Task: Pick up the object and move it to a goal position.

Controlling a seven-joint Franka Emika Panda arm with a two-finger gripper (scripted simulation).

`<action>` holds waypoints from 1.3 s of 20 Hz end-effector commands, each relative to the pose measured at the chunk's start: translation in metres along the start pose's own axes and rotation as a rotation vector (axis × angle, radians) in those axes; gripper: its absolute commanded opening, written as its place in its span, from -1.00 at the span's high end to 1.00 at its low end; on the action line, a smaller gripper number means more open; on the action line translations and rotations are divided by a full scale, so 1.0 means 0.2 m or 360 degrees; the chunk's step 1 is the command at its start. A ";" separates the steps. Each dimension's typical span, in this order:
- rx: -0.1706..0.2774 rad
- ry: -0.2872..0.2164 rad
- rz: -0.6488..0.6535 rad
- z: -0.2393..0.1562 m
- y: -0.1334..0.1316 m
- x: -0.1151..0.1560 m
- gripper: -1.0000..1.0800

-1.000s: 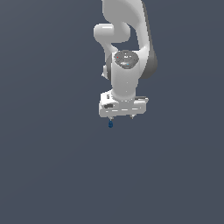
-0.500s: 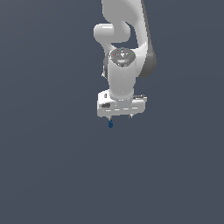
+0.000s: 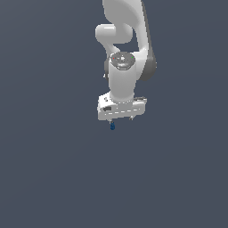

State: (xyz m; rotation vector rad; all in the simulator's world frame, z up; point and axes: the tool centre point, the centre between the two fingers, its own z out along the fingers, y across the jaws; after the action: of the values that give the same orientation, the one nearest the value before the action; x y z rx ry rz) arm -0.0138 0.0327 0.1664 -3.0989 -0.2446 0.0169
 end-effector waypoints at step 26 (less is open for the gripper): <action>-0.0055 -0.0001 -0.0804 0.36 0.17 -0.29 -0.92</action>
State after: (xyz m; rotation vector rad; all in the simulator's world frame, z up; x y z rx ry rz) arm -0.0659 -0.0074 0.0961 -2.9773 -0.9991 0.0016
